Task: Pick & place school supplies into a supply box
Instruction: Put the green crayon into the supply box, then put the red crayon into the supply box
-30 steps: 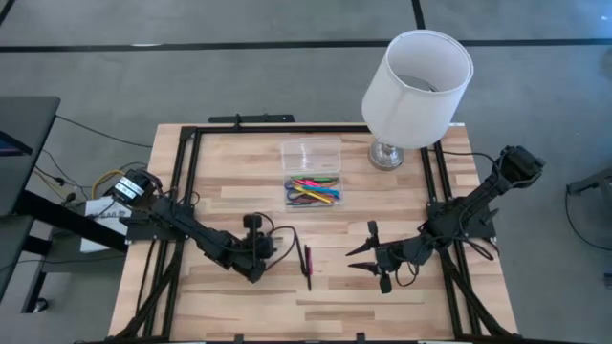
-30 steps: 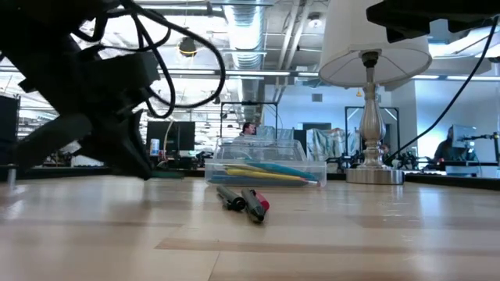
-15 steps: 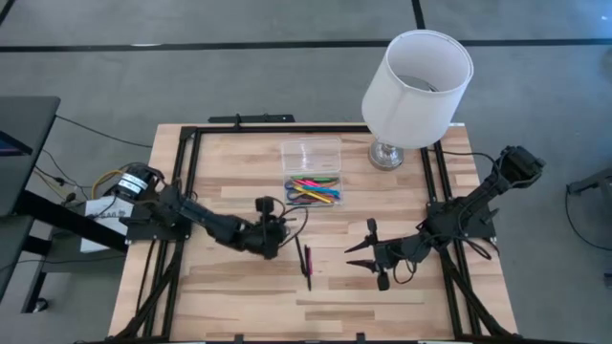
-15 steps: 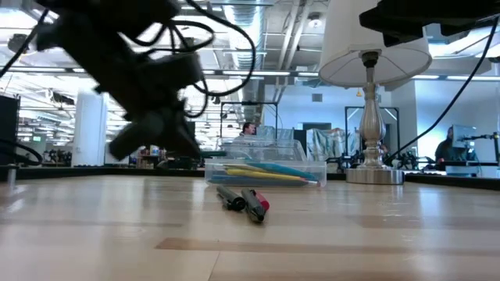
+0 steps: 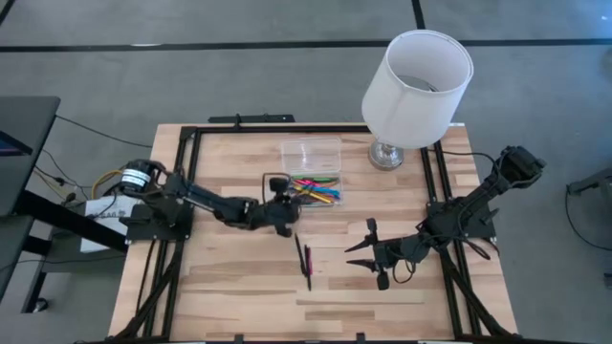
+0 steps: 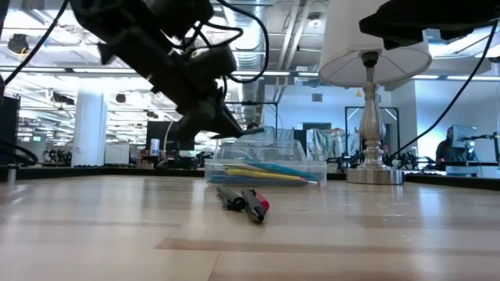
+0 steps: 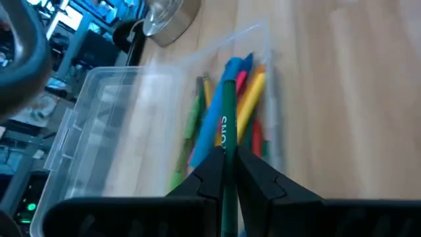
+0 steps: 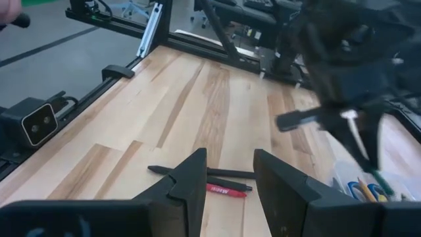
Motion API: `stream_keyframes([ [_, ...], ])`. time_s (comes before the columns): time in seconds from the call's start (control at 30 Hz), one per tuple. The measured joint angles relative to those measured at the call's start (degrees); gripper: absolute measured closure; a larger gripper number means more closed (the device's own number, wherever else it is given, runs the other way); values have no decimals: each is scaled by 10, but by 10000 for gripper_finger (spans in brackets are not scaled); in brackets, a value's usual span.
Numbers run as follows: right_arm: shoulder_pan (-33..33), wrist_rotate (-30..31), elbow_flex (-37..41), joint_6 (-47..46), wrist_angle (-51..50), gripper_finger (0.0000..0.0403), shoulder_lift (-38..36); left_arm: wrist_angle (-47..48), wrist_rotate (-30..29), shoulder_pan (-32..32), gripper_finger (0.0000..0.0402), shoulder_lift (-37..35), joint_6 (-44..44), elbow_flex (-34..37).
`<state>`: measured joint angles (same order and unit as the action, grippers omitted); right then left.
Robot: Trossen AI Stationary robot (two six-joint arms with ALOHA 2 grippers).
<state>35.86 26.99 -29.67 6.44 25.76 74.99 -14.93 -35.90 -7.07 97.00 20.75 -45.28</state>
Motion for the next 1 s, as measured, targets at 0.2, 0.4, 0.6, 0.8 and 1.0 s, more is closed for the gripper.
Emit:
stream_keyframes([
  [0.2,0,0,0,0,0,282,0,-8,99,78,384,0,10,0],
  [0.4,0,0,0,0,-2,282,0,-28,147,107,380,5,-3,0],
  [0.6,0,0,0,0,-2,282,0,-30,147,107,347,5,-10,0],
  [0.8,0,0,0,0,-2,282,0,-31,141,107,301,5,-14,0],
  [1.0,-11,0,0,-18,0,282,5,-41,144,76,284,0,0,0],
])
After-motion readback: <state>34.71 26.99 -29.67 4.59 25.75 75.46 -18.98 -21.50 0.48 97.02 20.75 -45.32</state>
